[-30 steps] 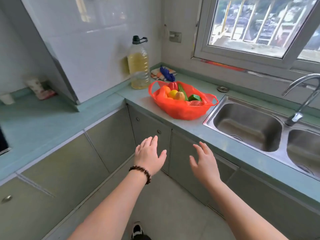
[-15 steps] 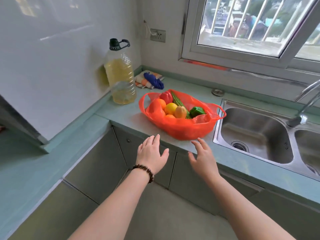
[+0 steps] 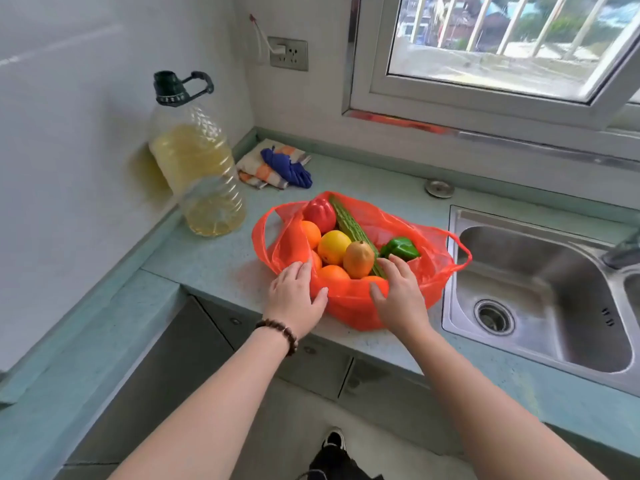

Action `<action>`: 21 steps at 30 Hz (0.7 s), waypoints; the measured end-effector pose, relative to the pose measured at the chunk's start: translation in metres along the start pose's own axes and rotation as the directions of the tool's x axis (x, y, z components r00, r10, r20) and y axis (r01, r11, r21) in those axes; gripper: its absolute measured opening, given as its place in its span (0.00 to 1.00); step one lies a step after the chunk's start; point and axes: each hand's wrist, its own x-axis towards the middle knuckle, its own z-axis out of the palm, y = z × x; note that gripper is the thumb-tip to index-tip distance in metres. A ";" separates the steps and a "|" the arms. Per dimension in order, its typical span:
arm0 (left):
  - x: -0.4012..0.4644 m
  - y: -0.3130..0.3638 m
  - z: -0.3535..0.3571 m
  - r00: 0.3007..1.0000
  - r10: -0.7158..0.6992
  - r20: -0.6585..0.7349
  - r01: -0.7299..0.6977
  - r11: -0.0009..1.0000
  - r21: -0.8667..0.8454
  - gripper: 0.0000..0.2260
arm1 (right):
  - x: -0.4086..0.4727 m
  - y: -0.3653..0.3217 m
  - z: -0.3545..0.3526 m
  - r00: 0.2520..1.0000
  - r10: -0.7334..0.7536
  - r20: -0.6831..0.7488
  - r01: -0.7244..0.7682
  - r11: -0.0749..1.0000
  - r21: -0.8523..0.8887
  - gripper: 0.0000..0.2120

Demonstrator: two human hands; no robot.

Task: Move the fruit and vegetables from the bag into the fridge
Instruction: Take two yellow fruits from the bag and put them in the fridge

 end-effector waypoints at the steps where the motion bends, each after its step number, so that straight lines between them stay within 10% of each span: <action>1: 0.013 -0.001 0.000 1.000 0.000 -0.006 0.000 1.000 0.007 0.29 | 0.012 0.000 0.003 1.000 -0.002 0.012 0.001 1.000 0.007 0.24; 21: 0.156 -0.013 0.028 0.908 0.304 0.288 -0.320 0.947 0.010 0.40 | 0.081 0.004 0.055 0.993 0.084 0.080 -0.086 0.996 0.025 0.31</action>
